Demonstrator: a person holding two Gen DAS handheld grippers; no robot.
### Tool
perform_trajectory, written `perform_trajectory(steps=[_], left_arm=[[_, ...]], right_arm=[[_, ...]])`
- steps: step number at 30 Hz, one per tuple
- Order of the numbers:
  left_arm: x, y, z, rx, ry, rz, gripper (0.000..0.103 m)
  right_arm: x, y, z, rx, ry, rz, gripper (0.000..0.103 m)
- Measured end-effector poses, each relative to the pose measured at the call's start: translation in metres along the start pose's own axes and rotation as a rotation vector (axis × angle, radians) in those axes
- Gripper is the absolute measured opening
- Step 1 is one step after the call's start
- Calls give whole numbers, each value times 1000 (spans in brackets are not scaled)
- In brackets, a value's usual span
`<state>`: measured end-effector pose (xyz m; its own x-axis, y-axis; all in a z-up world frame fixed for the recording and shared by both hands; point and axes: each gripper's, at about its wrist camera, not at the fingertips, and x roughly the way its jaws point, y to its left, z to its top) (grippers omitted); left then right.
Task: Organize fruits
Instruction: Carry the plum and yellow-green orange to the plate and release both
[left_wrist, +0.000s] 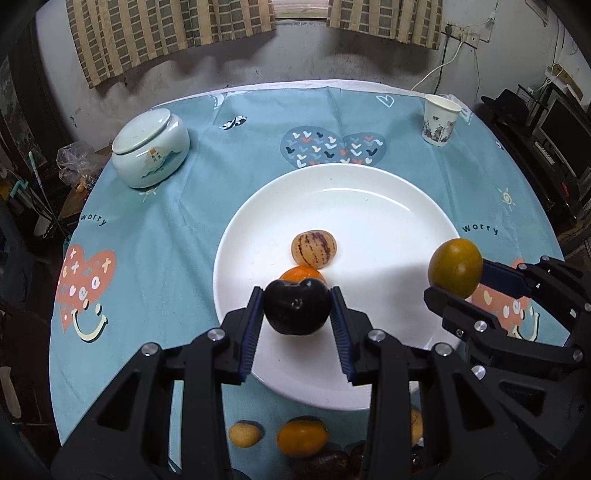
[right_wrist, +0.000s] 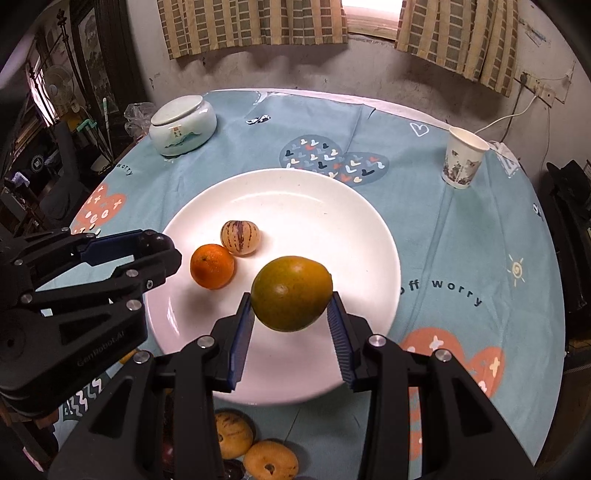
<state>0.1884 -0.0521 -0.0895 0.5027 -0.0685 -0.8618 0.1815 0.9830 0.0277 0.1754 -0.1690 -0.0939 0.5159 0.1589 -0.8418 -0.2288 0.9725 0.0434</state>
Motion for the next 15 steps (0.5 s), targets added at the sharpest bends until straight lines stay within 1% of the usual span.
perform_trajectory(steps=[10,12,13,14,15], left_arm=[[14,3,2,-8,18,20,37],[16,3,2,-9,20,31,37],[17,4,2,-10,21,36,39],[17,4,2,-9,18,39,48],[16,4,2,-8,12,44,55]], right_arm=[[22,-2,6,-2,29,5,41],[26,-1,6,-11,47,3,41],[29,-1,7,-17,58,-3,42],[31,0,7,-22,66,-10,42],[32,1,8,-27,66,-10,42]])
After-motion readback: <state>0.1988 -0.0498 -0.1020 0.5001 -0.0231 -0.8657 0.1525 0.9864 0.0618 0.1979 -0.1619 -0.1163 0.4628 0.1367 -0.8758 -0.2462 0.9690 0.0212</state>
